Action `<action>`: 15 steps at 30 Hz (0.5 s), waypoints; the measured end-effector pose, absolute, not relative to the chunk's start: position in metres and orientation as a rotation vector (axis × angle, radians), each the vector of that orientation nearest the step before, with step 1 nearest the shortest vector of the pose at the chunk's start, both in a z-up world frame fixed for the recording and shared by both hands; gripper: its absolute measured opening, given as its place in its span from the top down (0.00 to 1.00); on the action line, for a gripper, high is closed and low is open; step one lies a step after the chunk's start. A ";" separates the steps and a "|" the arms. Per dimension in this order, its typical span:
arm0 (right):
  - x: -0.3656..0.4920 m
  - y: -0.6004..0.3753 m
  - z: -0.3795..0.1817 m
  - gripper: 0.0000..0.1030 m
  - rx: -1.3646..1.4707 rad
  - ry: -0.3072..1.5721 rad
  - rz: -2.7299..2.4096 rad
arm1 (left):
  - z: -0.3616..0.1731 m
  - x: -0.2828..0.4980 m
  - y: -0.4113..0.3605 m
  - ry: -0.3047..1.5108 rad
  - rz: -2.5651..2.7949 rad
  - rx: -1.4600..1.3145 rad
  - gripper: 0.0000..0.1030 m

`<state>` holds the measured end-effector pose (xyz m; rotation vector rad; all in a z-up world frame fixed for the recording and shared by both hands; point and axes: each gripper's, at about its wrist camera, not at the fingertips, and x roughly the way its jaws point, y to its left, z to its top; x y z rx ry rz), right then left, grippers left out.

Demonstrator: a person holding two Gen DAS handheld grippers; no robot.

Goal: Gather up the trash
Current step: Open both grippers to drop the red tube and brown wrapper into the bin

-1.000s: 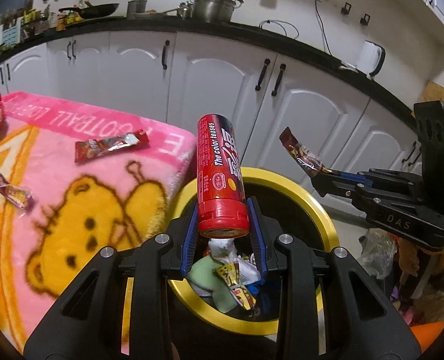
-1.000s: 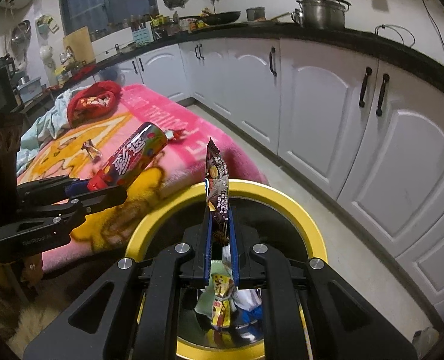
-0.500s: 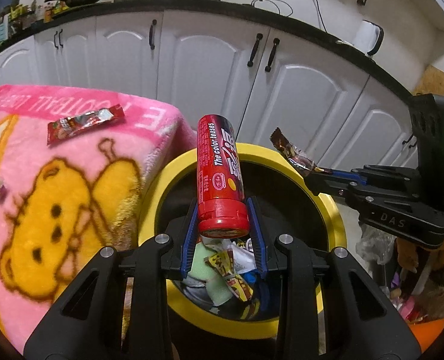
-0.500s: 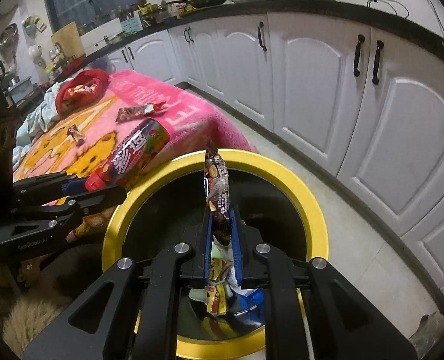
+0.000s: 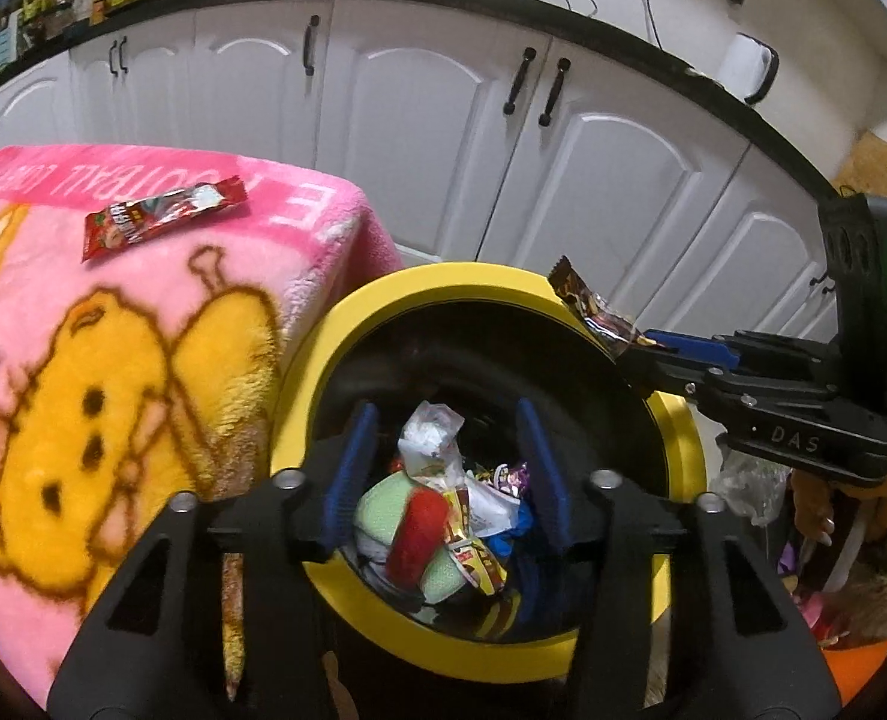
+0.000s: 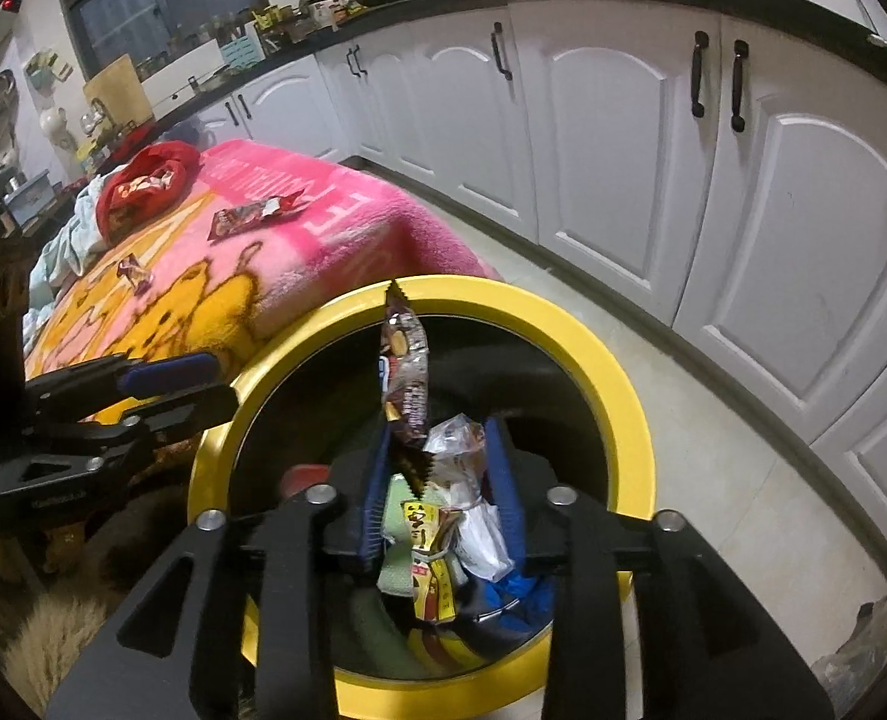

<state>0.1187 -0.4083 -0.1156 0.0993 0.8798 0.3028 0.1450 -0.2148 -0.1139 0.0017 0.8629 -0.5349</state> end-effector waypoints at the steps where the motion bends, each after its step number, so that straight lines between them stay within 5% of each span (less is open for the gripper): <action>1: 0.118 -0.409 -0.115 0.64 0.102 0.876 0.302 | -0.113 0.145 -0.213 0.859 -0.529 -0.003 0.51; 9: 0.117 -0.409 -0.107 0.50 0.101 0.851 0.296 | -0.104 0.145 -0.196 0.829 -0.484 -0.045 0.21; 15: 0.116 -0.406 -0.101 0.47 0.093 0.838 0.291 | -0.096 0.141 -0.184 0.806 -0.462 -0.068 0.15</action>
